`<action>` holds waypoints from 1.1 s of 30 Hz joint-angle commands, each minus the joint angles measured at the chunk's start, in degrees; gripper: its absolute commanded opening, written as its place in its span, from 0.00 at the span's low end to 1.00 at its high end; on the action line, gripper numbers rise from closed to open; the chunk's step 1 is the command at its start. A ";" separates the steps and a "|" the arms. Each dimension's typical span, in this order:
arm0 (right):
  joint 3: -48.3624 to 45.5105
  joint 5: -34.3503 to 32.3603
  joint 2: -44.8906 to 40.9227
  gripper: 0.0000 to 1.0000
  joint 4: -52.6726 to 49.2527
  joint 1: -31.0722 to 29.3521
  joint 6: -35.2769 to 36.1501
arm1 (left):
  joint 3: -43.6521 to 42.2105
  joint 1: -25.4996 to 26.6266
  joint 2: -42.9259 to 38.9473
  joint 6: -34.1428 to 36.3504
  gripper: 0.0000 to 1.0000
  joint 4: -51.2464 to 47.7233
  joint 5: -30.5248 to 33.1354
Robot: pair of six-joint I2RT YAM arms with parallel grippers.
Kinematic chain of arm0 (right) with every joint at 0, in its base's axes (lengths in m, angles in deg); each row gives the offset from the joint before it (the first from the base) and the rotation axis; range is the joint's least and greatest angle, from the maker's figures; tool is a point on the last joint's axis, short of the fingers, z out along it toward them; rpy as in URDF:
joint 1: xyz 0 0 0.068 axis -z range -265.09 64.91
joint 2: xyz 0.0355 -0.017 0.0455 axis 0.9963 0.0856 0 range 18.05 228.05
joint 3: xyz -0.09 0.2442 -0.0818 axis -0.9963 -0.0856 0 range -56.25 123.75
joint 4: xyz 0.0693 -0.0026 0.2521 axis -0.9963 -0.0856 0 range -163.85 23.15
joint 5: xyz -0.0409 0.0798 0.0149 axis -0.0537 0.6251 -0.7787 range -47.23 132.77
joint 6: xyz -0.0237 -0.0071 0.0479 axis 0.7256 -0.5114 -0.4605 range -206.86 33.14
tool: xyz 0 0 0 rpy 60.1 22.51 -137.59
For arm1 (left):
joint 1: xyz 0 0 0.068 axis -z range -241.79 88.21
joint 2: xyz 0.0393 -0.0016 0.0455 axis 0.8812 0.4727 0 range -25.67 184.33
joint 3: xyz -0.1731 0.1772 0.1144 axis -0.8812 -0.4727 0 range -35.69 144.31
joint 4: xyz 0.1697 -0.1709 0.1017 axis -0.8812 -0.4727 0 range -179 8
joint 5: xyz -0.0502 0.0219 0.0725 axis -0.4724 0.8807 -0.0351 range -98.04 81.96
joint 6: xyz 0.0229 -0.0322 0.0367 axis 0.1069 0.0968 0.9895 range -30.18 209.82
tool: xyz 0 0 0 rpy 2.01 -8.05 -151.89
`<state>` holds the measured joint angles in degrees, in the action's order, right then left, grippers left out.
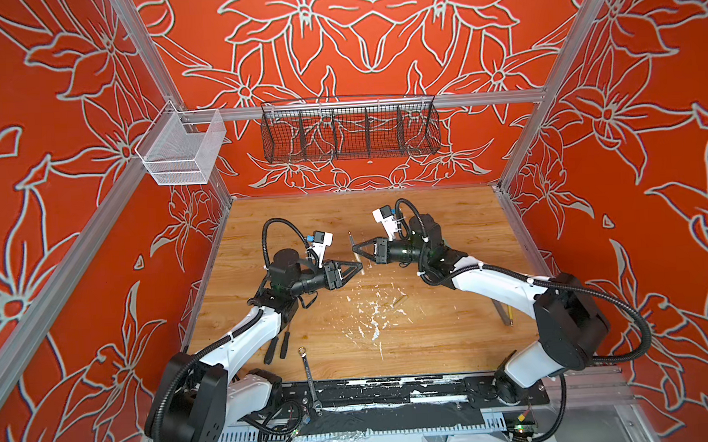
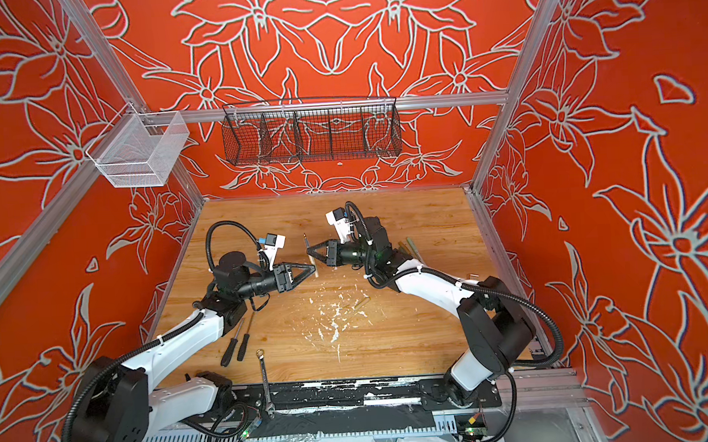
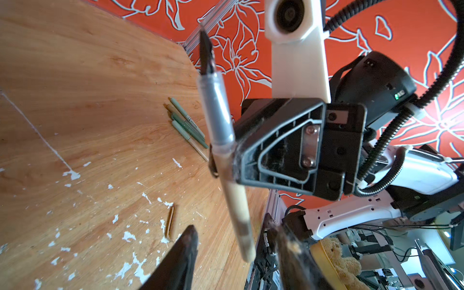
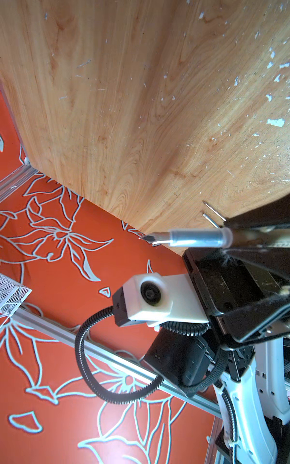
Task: Insert the pens into the pen caps
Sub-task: 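Close the left gripper on the fountain pen while the right gripper holds it, then open the right gripper and move it down to the loose beige cap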
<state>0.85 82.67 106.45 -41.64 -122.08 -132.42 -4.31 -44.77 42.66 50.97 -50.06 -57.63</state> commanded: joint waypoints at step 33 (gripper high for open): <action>-1.28 -14.10 -9.35 0.50 -31.43 -0.05 14.50 | 6.62 1.31 -1.61 4.56 0.00 -22.71 6.03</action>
<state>-0.92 75.55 98.51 -59.16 -122.61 -122.78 0.13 -43.40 43.60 51.40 -61.32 -55.44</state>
